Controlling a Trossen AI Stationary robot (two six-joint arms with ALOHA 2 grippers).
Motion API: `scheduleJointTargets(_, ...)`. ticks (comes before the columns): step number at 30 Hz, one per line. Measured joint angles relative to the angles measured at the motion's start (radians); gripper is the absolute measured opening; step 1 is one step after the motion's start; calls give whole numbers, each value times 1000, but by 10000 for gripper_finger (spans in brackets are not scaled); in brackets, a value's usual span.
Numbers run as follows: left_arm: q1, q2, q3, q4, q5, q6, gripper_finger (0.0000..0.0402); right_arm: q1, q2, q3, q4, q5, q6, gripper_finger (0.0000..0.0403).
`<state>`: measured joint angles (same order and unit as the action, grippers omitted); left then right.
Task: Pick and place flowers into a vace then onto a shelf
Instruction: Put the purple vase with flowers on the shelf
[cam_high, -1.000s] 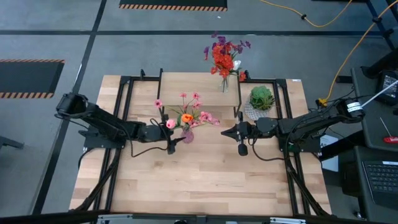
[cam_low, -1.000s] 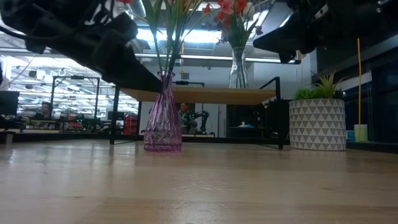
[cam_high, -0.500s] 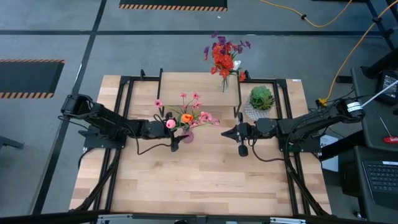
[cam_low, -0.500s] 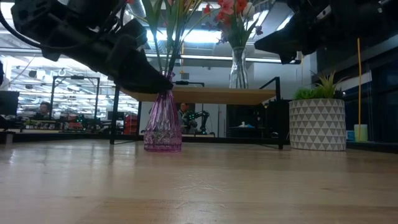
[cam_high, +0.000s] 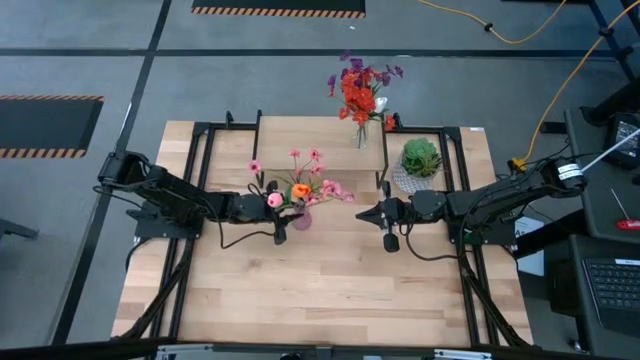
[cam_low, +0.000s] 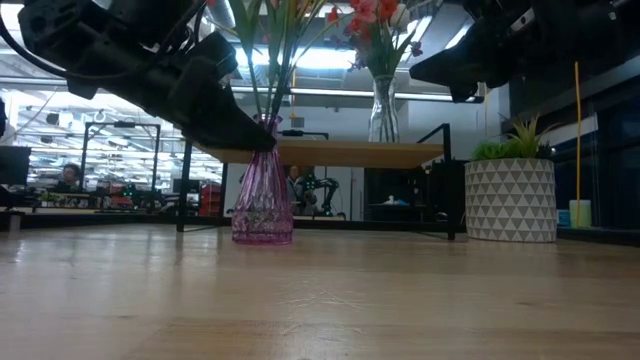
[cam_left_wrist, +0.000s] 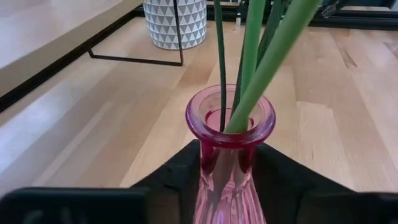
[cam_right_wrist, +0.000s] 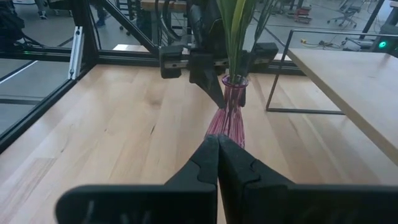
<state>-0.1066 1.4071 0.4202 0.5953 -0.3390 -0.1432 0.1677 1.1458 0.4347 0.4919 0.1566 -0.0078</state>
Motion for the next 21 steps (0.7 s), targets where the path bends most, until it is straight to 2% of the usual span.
scheduleJointTargets(3,-1,-1,0,4,2,6,97,0,0,0,-2,0,0,3)
scheduleJointTargets(12,-3,-43,-1,-26,76,10,97,0,0,0,-3,0,3,3)
scheduleJointTargets(21,-13,-224,-1,-197,72,11,97,0,0,0,-4,0,3,3)
